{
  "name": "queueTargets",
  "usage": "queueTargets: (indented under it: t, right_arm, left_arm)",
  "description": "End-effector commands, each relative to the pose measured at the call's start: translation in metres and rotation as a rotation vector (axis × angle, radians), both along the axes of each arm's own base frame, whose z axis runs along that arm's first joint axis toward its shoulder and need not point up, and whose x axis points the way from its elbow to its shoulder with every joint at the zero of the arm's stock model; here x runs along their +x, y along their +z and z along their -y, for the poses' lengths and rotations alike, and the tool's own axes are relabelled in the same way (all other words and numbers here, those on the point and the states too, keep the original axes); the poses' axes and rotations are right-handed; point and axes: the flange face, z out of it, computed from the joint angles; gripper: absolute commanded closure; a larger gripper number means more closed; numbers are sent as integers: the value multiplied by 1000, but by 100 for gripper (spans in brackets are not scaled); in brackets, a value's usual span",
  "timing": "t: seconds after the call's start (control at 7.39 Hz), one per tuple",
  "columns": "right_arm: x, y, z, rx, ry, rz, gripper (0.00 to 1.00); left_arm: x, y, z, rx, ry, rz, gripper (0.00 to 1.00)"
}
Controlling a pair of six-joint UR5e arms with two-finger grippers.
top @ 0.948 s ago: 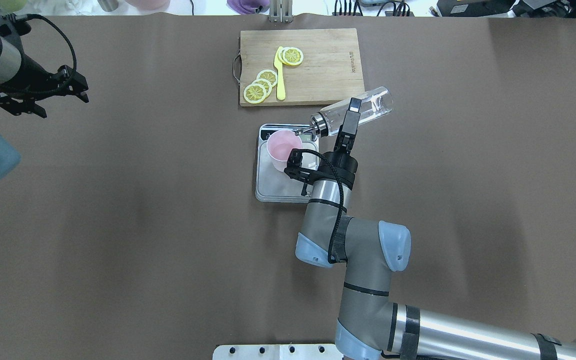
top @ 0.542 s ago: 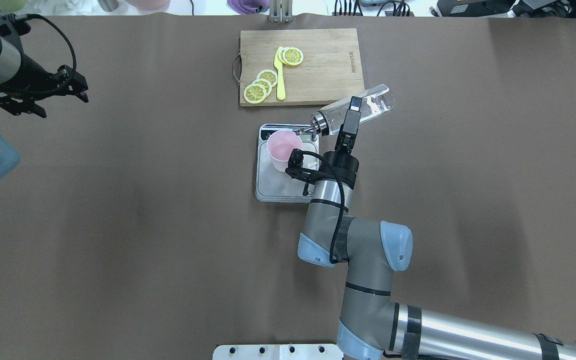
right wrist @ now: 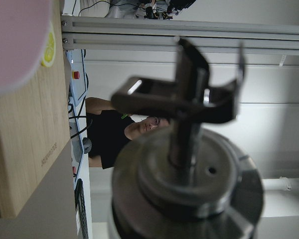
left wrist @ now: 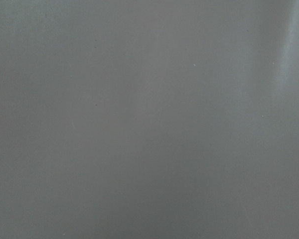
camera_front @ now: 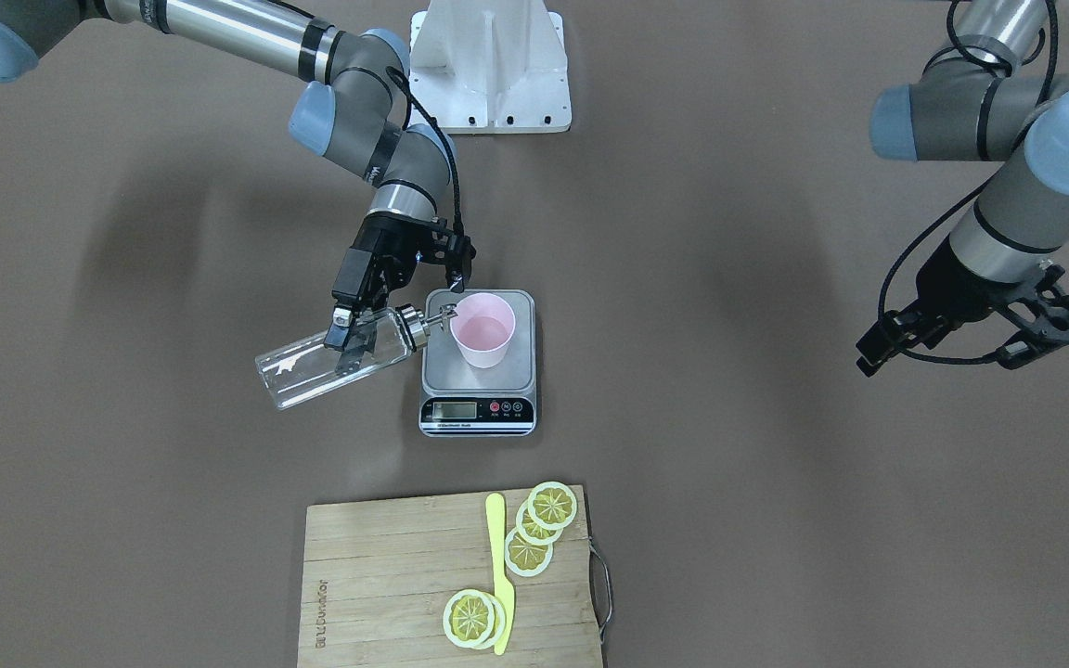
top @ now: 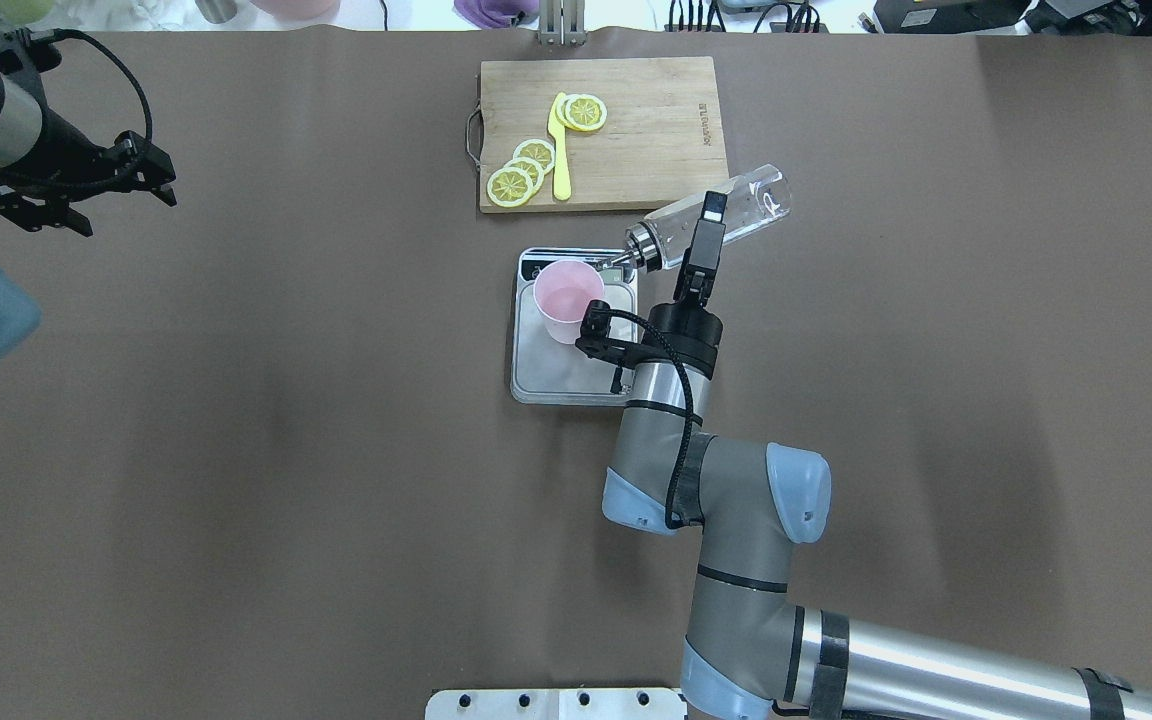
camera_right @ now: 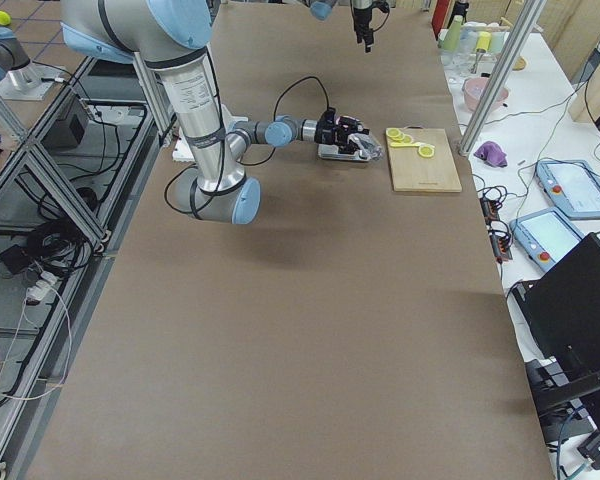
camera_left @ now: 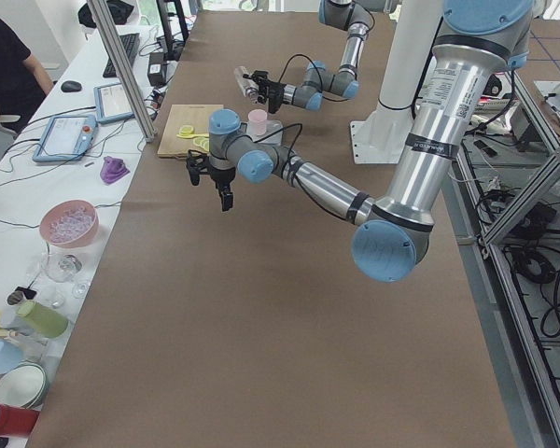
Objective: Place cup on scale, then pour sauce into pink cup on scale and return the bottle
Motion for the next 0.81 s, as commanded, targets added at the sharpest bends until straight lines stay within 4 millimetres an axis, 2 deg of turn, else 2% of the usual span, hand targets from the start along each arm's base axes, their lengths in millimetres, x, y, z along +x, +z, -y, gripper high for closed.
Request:
queueTargets:
  t: [0.0, 0.68]
  right_arm:
    - [0, -1, -1, 9, 1, -2, 100]
    - [4, -4, -1, 54, 14, -18, 100]
  left_arm:
    - [-2, 7, -2, -4, 0, 1, 1]
    - [-1, 10, -1, -1, 3, -4, 1]
